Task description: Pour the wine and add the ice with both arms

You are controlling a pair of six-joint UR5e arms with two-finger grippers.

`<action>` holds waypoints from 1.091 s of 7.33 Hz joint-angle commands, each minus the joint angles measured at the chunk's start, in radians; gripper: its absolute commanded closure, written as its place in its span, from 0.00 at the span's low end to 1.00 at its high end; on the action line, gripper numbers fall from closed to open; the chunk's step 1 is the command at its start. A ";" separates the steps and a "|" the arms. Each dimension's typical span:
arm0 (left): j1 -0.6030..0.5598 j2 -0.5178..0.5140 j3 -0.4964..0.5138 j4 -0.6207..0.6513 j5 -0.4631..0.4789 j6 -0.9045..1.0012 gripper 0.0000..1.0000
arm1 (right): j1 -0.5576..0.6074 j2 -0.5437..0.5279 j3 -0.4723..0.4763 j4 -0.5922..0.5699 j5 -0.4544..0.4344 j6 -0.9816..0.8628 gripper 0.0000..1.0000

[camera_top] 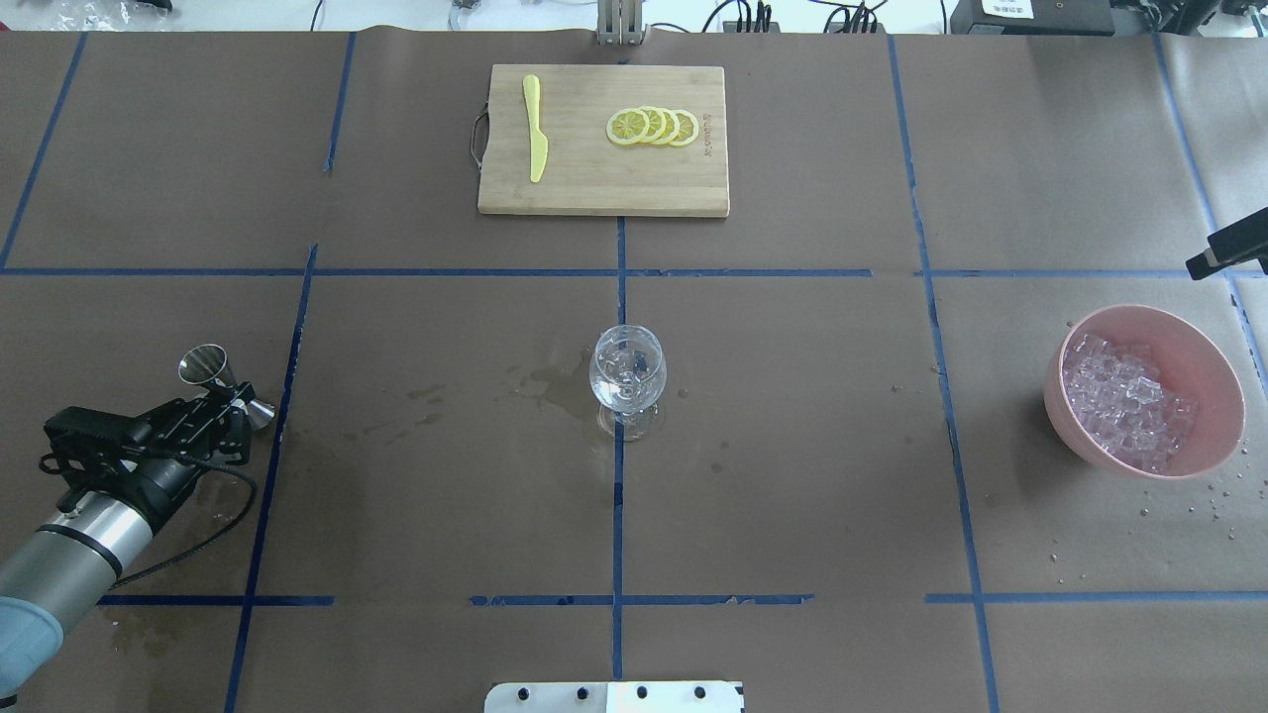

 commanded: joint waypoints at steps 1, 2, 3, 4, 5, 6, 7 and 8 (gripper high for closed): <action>0.009 -0.002 -0.001 0.001 0.009 0.001 1.00 | -0.001 0.000 -0.001 0.001 0.000 -0.001 0.00; 0.018 -0.002 0.000 0.001 0.011 0.001 1.00 | 0.001 0.000 -0.001 0.001 0.000 -0.001 0.00; 0.019 -0.002 -0.001 0.001 0.009 0.001 1.00 | 0.001 0.002 -0.001 0.001 0.000 -0.001 0.00; 0.020 -0.002 0.002 0.003 0.009 0.001 1.00 | -0.001 0.002 -0.001 0.001 0.000 -0.001 0.00; 0.020 -0.002 -0.001 0.001 0.009 0.002 1.00 | -0.001 0.002 -0.001 0.001 0.000 -0.001 0.00; 0.020 -0.002 -0.001 0.003 0.009 0.002 1.00 | -0.001 0.002 -0.001 0.001 0.000 -0.001 0.00; 0.022 -0.002 -0.001 0.001 0.009 0.002 0.99 | -0.001 0.002 -0.001 0.001 0.000 0.001 0.00; 0.022 -0.002 -0.003 0.001 0.009 0.013 0.85 | -0.001 0.002 -0.001 -0.001 0.000 0.001 0.00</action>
